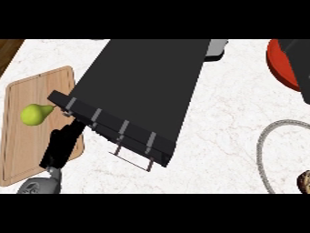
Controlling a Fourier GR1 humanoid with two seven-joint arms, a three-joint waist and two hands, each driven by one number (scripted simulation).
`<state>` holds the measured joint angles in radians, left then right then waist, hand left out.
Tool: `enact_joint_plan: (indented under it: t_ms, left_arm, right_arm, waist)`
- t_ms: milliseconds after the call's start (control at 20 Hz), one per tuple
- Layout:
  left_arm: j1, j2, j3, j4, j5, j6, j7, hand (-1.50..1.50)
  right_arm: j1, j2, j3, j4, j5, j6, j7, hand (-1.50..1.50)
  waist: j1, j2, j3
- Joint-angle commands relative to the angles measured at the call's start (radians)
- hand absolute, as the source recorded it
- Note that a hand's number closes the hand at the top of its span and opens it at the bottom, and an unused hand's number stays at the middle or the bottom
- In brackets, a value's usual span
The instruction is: Pick the bell pepper from the placemat and place it in the tiered shelf
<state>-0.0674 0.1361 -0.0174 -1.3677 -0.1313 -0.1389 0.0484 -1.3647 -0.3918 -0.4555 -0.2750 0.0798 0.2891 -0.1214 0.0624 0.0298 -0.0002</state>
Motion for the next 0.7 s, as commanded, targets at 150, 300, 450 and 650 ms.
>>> enact_joint_plan:
  t_ms: [150, 300, 450, 650]
  left_arm:
    - [-0.024, -0.021, -0.026, -0.041, -0.006, 0.001, 0.050, 0.00]
    - [-0.032, -0.033, -0.028, -0.020, -0.020, 0.020, 0.024, 0.00]
    - [-0.003, -0.022, -0.040, -0.014, -0.030, 0.006, 0.001, 0.00]
    - [-0.012, -0.018, -0.040, -0.038, -0.016, -0.012, 0.015, 0.00]
  right_arm:
    - [0.054, -0.152, 0.000, 0.037, 0.013, 0.176, -0.104, -1.50]
    - [0.089, -0.180, 0.018, 0.043, 0.035, 0.224, -0.162, -1.50]
    - [0.079, -0.199, 0.027, 0.051, 0.049, 0.251, -0.186, -1.50]
    - [0.098, -0.202, 0.055, 0.063, 0.088, 0.228, -0.218, -1.50]
  waist:
    - [0.024, 0.012, 0.004]
    - [0.024, 0.015, 0.004]
    - [0.038, 0.017, 0.004]
    - [0.057, 0.023, 0.004]
